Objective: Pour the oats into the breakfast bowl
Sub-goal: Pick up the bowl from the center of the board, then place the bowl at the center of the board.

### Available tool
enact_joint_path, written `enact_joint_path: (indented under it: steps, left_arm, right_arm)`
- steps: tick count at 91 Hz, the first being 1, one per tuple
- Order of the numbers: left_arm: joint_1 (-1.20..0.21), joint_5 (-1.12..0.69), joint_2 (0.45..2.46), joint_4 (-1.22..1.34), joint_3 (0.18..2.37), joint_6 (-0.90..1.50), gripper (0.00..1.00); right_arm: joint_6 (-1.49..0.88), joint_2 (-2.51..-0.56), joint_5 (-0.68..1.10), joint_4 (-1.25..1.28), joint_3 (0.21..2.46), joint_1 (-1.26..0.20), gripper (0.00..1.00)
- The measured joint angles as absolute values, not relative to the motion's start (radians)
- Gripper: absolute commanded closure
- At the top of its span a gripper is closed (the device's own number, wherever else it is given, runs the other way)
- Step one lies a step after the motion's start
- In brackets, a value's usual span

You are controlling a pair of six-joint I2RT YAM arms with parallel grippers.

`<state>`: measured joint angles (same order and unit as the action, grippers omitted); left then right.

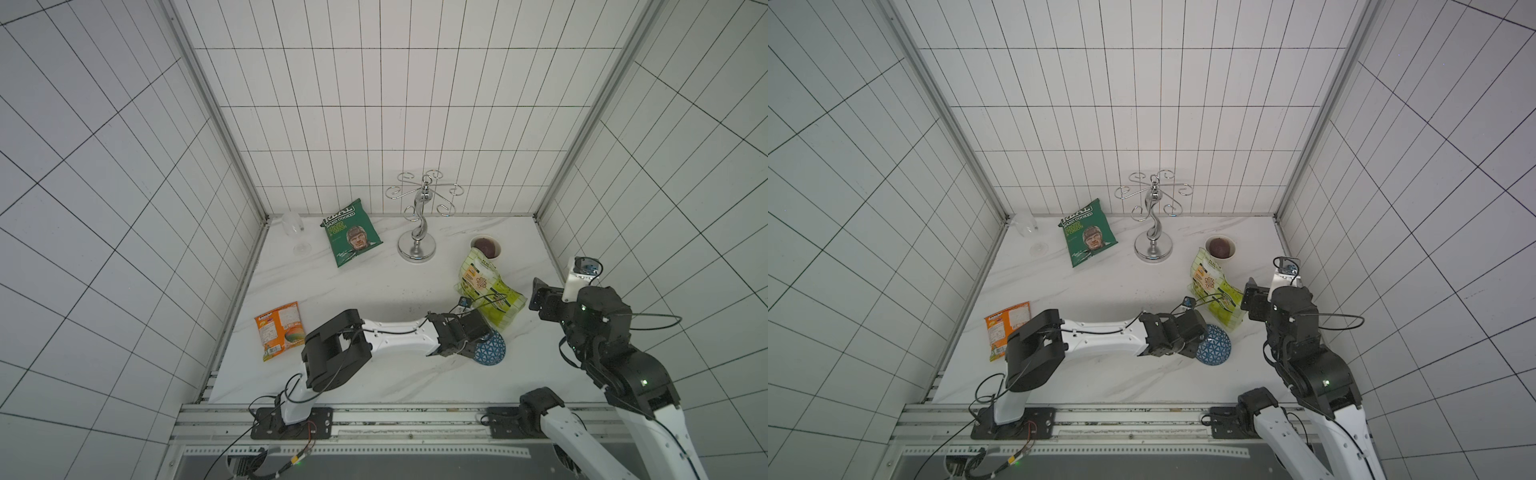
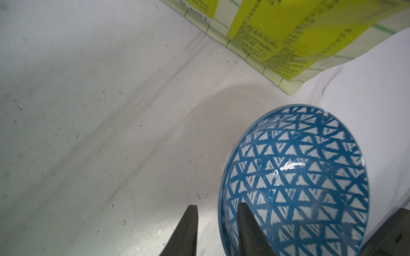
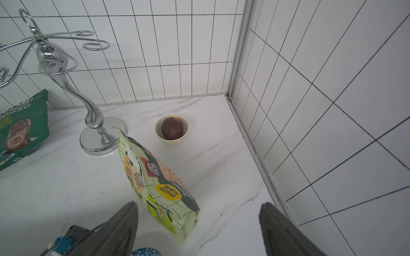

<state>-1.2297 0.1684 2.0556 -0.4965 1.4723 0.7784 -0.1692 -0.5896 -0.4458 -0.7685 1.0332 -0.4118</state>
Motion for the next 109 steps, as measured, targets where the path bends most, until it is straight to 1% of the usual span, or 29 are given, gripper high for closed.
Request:
enact_joint_path:
  steps: [5,12,17,21,26,38,56,68,79,81,86,89,97,109]
  left_arm:
    - [-1.23,0.168,2.065,-0.499,1.473,0.779,0.68]
    - [-1.23,0.168,2.074,-0.507,1.478,0.782,0.74]
    - [-1.23,0.168,2.075,-0.514,1.483,0.781,0.76]
    - [-1.23,0.168,2.075,-0.517,1.486,0.785,0.81]
    - [-1.23,0.168,2.075,-0.517,1.489,0.784,0.84]
    - [-1.23,0.162,2.073,-0.508,1.503,0.789,1.0]
    - [-1.221,0.183,2.071,-0.574,1.531,0.793,1.0]
    - [-1.164,0.194,2.016,-0.625,1.497,0.794,1.0]
    - [-1.052,0.208,1.868,-0.651,1.382,0.798,1.0]
    - [-1.029,0.209,1.838,-0.654,1.361,0.801,1.0]
    - [-0.959,0.21,1.773,-0.654,1.311,0.807,1.0]
    - [-0.916,0.21,1.744,-0.654,1.286,0.812,1.0]
    - [-0.82,0.213,1.716,-0.654,1.245,0.817,1.0]
    - [-0.751,0.203,1.73,-0.665,1.213,0.82,1.0]
  right_arm:
    - [-0.17,-0.583,-0.454,-0.769,1.033,-0.411,0.11]
    - [-0.171,-0.578,-0.461,-0.769,1.032,-0.412,0.11]
    - [-0.172,-0.575,-0.463,-0.77,1.029,-0.412,0.11]
    - [-0.173,-0.573,-0.463,-0.77,1.026,-0.412,0.11]
    - [-0.173,-0.571,-0.465,-0.772,1.023,-0.412,0.11]
    - [-0.173,-0.571,-0.467,-0.776,1.021,-0.412,0.11]
    - [-0.173,-0.57,-0.468,-0.776,1.021,-0.412,0.1]
    - [-0.173,-0.564,-0.458,-0.778,1.021,-0.412,0.1]
    - [-0.175,-0.57,-0.426,-0.786,1.021,-0.412,0.09]
    - [-0.175,-0.572,-0.42,-0.788,1.021,-0.412,0.08]
    - [-0.177,-0.584,-0.394,-0.793,1.021,-0.411,0.0]
    - [-0.176,-0.595,-0.376,-0.796,1.021,-0.411,0.01]
    - [-0.176,-0.641,-0.321,-0.81,1.021,-0.411,0.01]
    - [-0.167,-0.748,-0.232,-0.845,1.043,-0.412,0.01]
